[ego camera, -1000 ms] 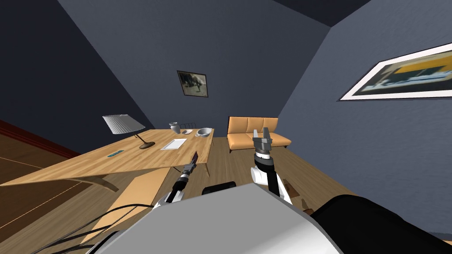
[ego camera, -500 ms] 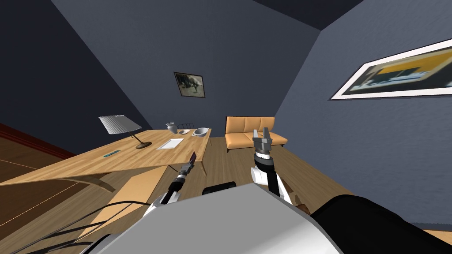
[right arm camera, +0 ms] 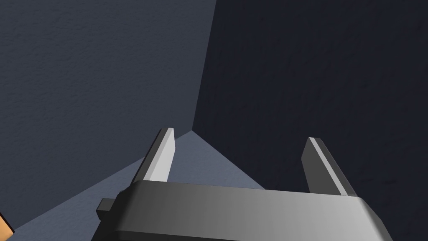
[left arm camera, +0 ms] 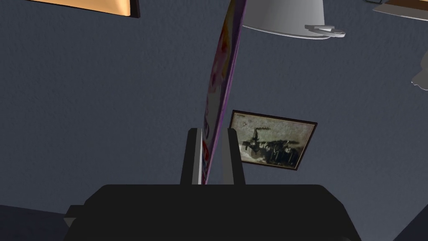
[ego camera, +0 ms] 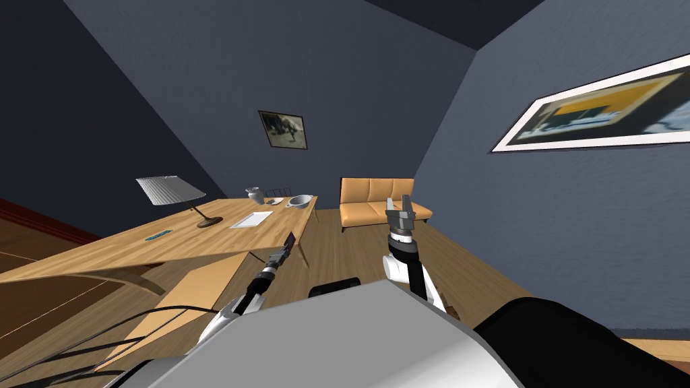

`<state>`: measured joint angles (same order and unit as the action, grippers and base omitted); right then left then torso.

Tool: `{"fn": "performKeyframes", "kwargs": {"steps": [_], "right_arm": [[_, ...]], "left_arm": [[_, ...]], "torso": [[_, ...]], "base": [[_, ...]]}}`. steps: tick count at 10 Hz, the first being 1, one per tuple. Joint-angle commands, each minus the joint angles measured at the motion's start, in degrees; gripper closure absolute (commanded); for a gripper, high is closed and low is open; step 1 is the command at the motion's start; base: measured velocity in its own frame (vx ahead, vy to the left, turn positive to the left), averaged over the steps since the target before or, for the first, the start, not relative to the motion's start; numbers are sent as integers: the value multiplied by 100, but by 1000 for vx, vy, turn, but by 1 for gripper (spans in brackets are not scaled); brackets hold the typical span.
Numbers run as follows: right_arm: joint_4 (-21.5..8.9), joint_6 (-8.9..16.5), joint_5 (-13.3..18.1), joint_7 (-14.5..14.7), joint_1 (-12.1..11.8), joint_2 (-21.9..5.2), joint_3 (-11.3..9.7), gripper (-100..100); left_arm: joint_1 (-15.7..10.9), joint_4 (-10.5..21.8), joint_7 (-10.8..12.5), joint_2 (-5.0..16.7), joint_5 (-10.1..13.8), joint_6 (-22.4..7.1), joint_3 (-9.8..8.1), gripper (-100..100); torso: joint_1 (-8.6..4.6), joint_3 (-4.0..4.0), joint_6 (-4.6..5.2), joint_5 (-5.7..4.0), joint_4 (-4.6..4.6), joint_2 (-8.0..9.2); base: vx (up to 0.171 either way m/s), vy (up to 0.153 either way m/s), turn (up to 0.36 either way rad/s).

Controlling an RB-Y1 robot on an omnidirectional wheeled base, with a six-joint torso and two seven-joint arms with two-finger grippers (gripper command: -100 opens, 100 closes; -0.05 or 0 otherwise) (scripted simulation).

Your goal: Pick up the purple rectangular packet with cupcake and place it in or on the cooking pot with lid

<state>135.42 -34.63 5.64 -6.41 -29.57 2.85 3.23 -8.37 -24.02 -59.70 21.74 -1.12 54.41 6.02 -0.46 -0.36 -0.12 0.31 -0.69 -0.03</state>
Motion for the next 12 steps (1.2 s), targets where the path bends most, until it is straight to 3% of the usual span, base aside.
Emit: {"fn": "performKeyframes", "kwargs": {"steps": [1,4,6,7,9,12], "right_arm": [[0,0,0,0,0,0,0,0],[0,0,0,0,-1,-1,1,0],[1,0,0,0,-2,-1,1,0],[0,0,0,0,-1,-2,2,0],[1,-1,0,0,-3,-2,2,0],[1,-1,0,0,-3,-2,2,0]], "left_arm": [[-30,-37,241,130,-5,-82,45,100],[-107,-126,607,402,-55,-216,106,100],[-107,-126,607,402,-55,-216,106,100],[-191,-213,821,587,-114,-335,128,100],[-303,-319,1015,778,-191,-477,137,100],[-368,-378,1106,877,-235,-555,137,100]], "torso": [[0,0,0,0,0,0],[25,-24,3,4,-5,-47],[49,-35,2,11,-10,-62],[68,-27,-1,16,-10,-46],[66,-54,5,11,-10,-106],[91,-54,2,20,-14,-100]], "base": [[10,-147,-5],[76,-108,-2],[67,-27,-3],[121,-29,20],[264,-22,33],[160,21,8]]}}
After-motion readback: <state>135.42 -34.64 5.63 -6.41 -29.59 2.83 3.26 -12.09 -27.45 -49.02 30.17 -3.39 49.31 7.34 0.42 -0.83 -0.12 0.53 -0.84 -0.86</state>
